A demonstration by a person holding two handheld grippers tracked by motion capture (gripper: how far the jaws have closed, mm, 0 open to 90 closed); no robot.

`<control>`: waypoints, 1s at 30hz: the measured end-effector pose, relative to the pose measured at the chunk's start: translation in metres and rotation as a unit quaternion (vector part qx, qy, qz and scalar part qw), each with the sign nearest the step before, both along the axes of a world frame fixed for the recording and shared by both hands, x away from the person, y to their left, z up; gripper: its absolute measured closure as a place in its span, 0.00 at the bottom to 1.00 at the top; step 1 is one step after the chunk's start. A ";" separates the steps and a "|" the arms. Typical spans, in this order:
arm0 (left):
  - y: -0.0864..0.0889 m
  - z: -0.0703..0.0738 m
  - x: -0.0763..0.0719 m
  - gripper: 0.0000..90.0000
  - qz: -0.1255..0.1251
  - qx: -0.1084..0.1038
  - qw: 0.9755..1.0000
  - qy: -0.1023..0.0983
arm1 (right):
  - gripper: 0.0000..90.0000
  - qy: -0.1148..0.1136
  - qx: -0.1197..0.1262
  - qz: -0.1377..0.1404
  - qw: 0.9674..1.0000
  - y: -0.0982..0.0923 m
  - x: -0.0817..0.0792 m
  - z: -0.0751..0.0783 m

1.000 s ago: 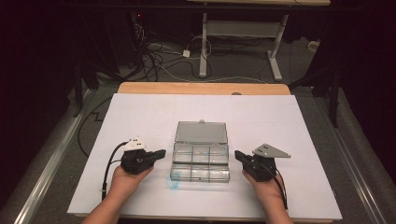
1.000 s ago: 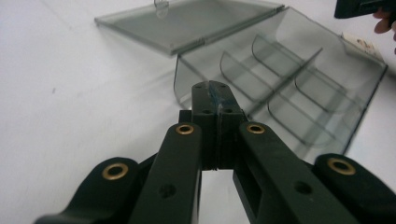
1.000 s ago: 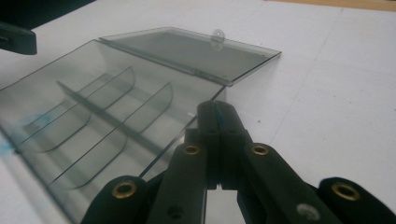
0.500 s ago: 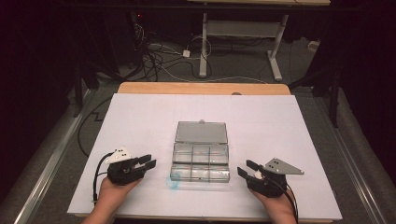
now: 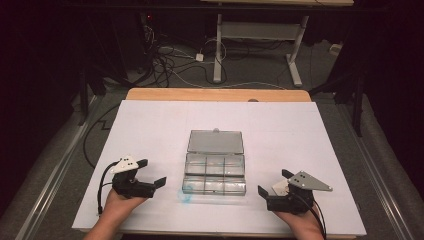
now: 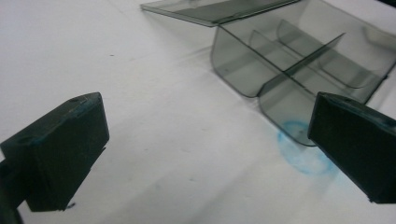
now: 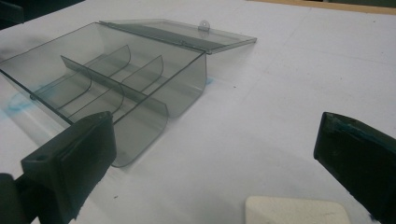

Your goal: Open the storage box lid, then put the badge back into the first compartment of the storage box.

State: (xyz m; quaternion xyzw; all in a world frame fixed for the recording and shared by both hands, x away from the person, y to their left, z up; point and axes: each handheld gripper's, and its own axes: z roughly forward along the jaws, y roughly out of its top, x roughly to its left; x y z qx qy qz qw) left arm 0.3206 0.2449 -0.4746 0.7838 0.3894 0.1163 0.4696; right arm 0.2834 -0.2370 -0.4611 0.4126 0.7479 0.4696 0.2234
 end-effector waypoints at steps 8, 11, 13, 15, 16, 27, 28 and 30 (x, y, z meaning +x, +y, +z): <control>-0.002 -0.005 0.001 0.00 0.014 0.045 0.999 -0.011 | 0.00 0.004 -0.026 -0.017 1.000 -0.017 -0.007 0.000; -0.003 -0.010 0.002 0.00 0.015 0.044 0.999 -0.002 | 0.00 0.007 -0.028 -0.029 0.999 -0.026 -0.010 -0.001; -0.002 -0.011 0.002 0.00 0.015 0.034 0.999 -0.004 | 0.00 0.009 -0.028 -0.038 0.999 -0.031 -0.013 -0.001; -0.001 -0.012 0.002 0.00 0.014 0.026 1.000 0.000 | 0.00 0.011 -0.030 -0.047 0.998 -0.037 -0.017 -0.001; 0.000 -0.012 0.002 0.00 0.012 0.022 1.000 0.000 | 0.00 0.013 -0.031 -0.050 0.998 -0.041 -0.019 -0.002; -0.001 -0.012 -0.002 0.00 -0.005 0.022 1.000 -0.015 | 0.10 0.039 -0.041 -0.064 0.996 -0.053 -0.023 -0.010; 0.000 -0.012 -0.002 0.00 -0.008 0.019 1.000 -0.013 | 0.10 0.043 -0.046 -0.060 0.996 -0.050 -0.022 -0.011; 0.000 -0.012 -0.002 0.00 -0.011 0.018 1.000 -0.013 | 0.12 0.046 -0.068 -0.059 0.995 -0.046 -0.020 -0.011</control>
